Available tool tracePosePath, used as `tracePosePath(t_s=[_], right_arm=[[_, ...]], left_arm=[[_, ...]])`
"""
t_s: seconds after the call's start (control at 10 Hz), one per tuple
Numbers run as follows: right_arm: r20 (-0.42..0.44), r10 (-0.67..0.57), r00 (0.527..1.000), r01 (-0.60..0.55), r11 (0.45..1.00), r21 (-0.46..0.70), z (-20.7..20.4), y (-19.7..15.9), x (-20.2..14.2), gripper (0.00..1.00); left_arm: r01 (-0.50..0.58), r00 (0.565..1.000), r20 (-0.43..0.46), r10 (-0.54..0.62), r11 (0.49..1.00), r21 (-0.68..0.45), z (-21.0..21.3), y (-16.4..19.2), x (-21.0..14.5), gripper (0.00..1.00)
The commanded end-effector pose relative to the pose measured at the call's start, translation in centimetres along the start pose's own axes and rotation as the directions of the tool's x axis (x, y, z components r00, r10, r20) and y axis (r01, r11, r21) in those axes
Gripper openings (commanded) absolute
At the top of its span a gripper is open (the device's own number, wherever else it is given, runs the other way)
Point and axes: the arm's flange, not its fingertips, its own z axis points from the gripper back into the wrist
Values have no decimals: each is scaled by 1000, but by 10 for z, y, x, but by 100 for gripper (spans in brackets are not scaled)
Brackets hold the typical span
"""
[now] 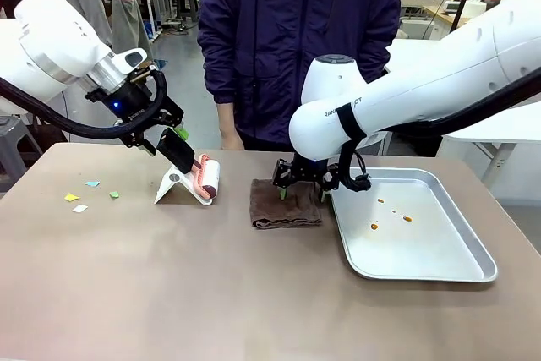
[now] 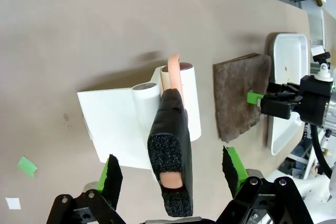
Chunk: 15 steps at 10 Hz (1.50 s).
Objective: Clean the surface of the table.
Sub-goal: Hold the Lint Roller with your left hand and the towel with your right hand.
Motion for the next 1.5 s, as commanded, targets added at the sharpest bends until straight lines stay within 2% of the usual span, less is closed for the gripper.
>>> tracePosePath(t_s=[0.0,0.3,0.4,0.5,0.6,0.7,0.8,0.9,1.0,1.4], right_arm=[[-5,-38,999,37,998,-56,-6,7,3,100],[-5,-40,999,40,998,-43,-9,5,4,100],[-13,-36,999,35,999,-24,-8,5,3,100],[-30,-25,999,24,999,-26,-10,5,3,40],[-31,-28,999,28,999,-19,-10,5,3,40],[-33,-27,999,27,999,-18,-10,5,3,0],[-31,-26,999,25,1000,-12,-10,4,2,35],[-33,-28,999,28,1000,-9,-10,4,3,0],[-39,-21,999,21,1000,9,-11,3,3,0],[-60,-20,998,21,1000,22,-12,2,2,0]], left_arm=[[-16,1000,-8,16,1000,1,1,-1,3,100],[-17,1000,-6,17,1000,-5,0,-1,4,100],[-10,1000,8,10,1000,-1,0,0,5,68],[-9,1000,-1,9,1000,-3,0,0,5,40],[-3,1000,5,3,1000,-4,0,-1,6,8],[0,1000,9,0,1000,-7,0,-1,6,0],[0,1000,23,1,1000,-12,0,-1,6,0],[0,999,38,0,1000,-19,1,-1,6,0],[3,999,37,-3,1000,-16,1,-2,5,2],[14,998,54,-12,1000,-26,5,-3,3,0]])
